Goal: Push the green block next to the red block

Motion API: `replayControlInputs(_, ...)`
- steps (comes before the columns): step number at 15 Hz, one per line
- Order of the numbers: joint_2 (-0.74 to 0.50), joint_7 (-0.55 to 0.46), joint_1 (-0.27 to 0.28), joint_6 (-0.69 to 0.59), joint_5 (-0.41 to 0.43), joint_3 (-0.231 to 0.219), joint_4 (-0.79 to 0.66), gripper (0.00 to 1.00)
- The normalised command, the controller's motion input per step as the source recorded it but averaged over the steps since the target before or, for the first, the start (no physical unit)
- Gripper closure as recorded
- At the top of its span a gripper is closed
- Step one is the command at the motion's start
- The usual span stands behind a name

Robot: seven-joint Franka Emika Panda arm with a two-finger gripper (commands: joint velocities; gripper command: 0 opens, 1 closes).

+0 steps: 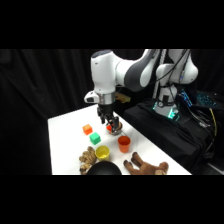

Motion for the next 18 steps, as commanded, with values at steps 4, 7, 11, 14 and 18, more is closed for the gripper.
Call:
replayControlInputs(4, 0.25, -0.19, -0.027, 0.3, 0.124, 0.049, 0.07, 0.0)
replayControlInputs(7, 0.26, -0.23, -0.058, 0.25, 0.133, 0.065, 0.11, 0.0)
replayControlInputs(11, 0.22, -0.29, -0.106, 0.18, 0.166, 0.108, 0.14, 0.0)
replayControlInputs(14, 0.22, -0.32, -0.15, 0.14, 0.188, 0.14, 0.16, 0.0)
replayControlInputs(18, 0.25, -0.34, -0.194, 0.1, 0.175, 0.137, 0.21, 0.0)
